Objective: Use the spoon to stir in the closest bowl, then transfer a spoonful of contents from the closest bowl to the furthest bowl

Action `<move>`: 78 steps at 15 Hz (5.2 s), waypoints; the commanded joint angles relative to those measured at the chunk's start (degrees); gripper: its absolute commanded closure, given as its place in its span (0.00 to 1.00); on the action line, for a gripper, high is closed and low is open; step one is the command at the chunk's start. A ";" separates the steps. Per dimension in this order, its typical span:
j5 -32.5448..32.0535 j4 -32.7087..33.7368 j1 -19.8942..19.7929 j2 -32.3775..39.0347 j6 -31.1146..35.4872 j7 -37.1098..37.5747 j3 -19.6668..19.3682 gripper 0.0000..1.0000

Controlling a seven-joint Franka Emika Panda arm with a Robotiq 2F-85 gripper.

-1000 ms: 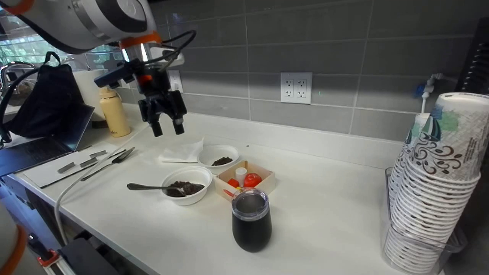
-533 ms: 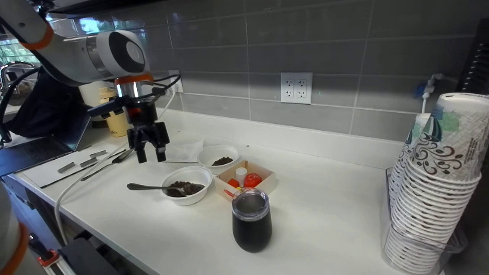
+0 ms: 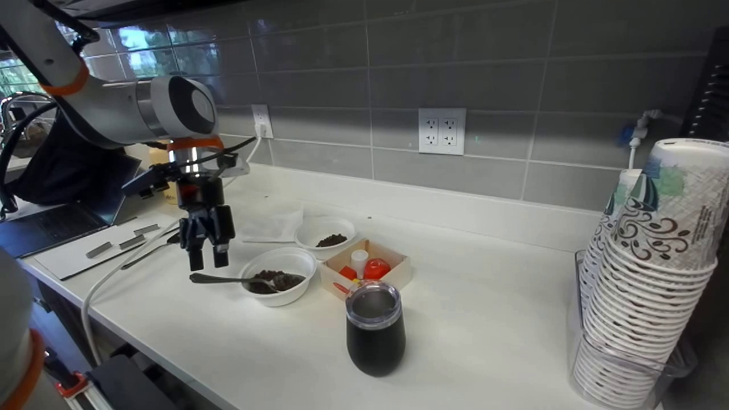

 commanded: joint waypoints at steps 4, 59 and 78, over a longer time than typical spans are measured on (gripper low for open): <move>0.35 2.34 2.51 5.00 -3.57 1.43 -2.36 0.00; 27.42 -12.81 -4.29 -16.20 1.78 -38.62 -15.94 0.99; 27.15 -9.38 -7.13 -13.35 -14.20 -38.28 -16.51 0.99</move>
